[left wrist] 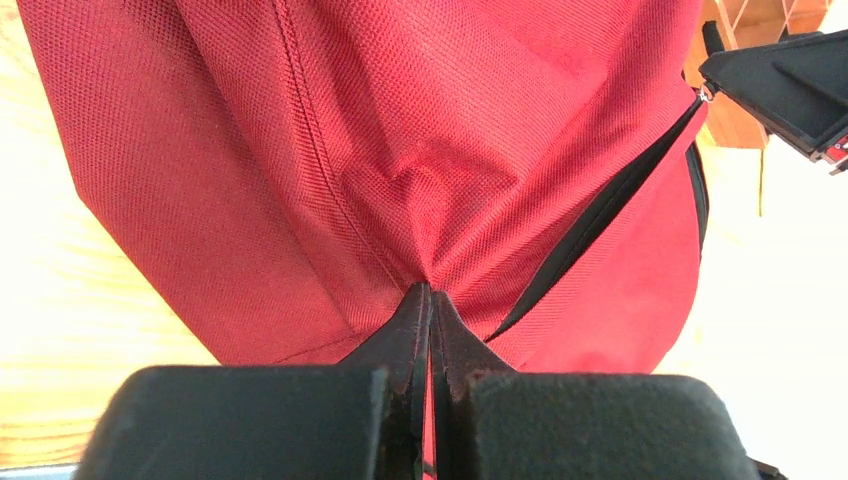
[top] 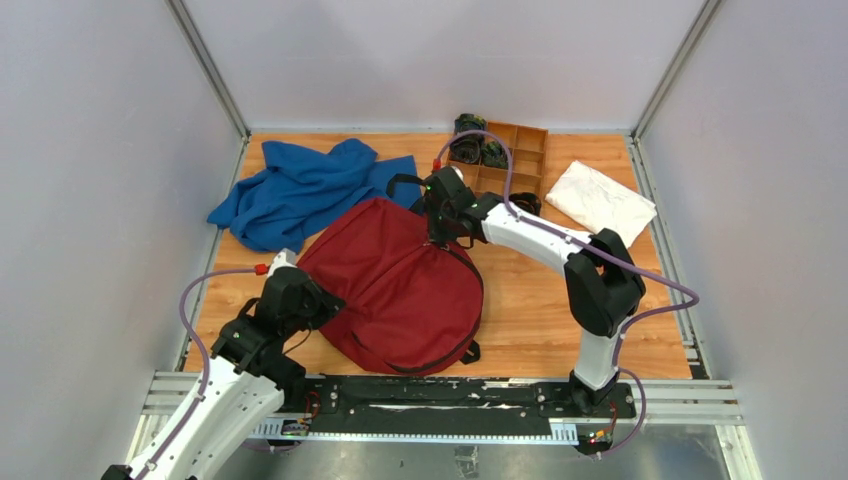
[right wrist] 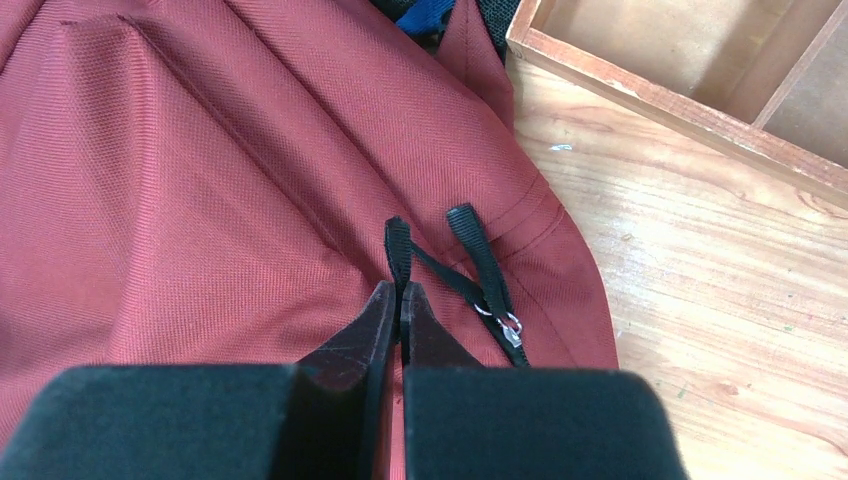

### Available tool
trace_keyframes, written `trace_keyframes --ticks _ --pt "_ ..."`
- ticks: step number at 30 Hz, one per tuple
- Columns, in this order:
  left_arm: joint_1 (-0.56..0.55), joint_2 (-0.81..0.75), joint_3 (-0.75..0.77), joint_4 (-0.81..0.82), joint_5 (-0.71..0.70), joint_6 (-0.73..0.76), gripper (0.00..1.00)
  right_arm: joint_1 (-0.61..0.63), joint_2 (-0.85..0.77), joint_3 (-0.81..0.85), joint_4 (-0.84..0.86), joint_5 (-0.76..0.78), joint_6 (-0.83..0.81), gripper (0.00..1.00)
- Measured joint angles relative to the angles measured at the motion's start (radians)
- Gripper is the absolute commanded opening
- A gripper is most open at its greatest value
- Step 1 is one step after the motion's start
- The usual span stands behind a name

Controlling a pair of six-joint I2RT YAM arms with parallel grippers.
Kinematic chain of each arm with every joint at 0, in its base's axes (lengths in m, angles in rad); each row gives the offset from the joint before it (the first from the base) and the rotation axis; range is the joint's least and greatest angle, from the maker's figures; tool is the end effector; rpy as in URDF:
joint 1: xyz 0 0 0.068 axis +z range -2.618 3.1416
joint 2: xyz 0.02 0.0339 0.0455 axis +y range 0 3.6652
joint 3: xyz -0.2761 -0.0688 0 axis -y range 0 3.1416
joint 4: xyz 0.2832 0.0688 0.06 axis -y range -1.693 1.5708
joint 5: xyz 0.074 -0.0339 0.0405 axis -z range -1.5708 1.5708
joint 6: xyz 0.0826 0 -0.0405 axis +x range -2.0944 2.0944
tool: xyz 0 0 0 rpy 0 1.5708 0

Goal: Pack the student bag
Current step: Zip the student bag at the center of the board, then reset both arms

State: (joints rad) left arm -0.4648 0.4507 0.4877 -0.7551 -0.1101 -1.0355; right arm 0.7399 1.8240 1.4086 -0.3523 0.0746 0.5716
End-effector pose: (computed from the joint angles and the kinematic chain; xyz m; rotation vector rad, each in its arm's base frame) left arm 0.1559 -0.0680 0.2015 -0.7242 2.2580 -0.6385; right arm 0.3623 0.3224 0.2128 -0.1642 2.3999 0.5516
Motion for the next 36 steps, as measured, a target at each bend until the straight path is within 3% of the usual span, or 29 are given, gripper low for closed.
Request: trace_keyframes --ticks 8,9,10,12,14,16,20,24,31,36 --pt "0.000 -0.007 0.000 0.001 0.003 0.003 0.00 -0.008 0.002 0.000 0.010 -0.025 -0.017 0.00" --pt "0.000 -0.008 0.000 0.002 0.005 0.004 0.04 -0.008 0.002 0.000 0.010 -0.027 -0.019 0.00" --pt "0.000 -0.008 0.000 0.006 0.008 0.008 0.17 -0.009 0.002 0.000 0.011 -0.028 -0.023 0.05" --pt "0.000 -0.003 0.000 0.011 0.010 0.021 0.52 -0.011 0.001 0.000 0.012 -0.035 -0.035 0.27" --pt "0.000 0.010 0.006 0.001 0.002 0.049 0.69 -0.018 -0.001 0.000 0.010 -0.034 -0.055 0.49" --pt "0.000 0.042 0.034 -0.013 -0.011 0.072 0.77 -0.028 -0.006 0.003 0.001 -0.024 -0.068 0.69" --pt "0.000 0.150 0.190 -0.041 -0.036 0.171 0.86 -0.043 -0.064 0.006 -0.045 0.042 -0.106 0.76" --pt "0.000 0.297 0.428 -0.045 -0.070 0.294 0.99 -0.066 -0.242 0.006 -0.123 0.158 -0.149 0.83" --pt "0.000 0.487 0.721 -0.064 -0.088 0.476 1.00 -0.245 -0.657 -0.068 -0.212 0.318 -0.170 0.97" --pt "0.000 0.518 0.827 -0.070 -0.084 0.573 1.00 -0.287 -0.892 -0.188 -0.337 0.408 -0.160 0.99"
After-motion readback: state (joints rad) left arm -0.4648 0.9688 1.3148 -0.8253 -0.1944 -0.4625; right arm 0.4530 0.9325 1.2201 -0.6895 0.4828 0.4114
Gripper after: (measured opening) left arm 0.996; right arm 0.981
